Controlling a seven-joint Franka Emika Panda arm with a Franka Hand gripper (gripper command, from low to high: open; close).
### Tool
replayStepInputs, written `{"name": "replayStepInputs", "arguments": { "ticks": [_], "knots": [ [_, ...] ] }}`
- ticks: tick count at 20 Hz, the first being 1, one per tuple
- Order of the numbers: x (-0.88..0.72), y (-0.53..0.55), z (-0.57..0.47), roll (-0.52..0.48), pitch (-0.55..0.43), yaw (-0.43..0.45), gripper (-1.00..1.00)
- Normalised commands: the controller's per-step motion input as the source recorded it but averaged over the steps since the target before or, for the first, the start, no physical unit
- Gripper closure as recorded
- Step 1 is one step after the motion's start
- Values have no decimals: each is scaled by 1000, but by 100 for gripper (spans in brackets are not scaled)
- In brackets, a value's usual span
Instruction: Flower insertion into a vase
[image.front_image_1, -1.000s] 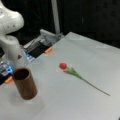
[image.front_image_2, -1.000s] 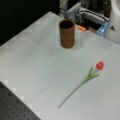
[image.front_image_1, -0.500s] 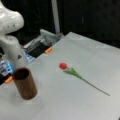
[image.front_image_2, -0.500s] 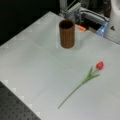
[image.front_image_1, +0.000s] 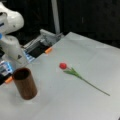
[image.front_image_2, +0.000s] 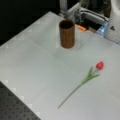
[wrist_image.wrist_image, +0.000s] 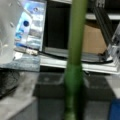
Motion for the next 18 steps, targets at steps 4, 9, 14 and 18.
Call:
{"name": "replayStepInputs", "arguments": {
  "ticks": [4, 9, 14, 18],
  "knots": [
    [330, -346, 166, 28, 611, -27, 100],
    [222, -358, 156, 80, 452, -140, 100],
    [213, -258, 173, -11, 386, -165, 100],
    [313, -112, 154, -105, 439, -248, 100]
  ]
}}
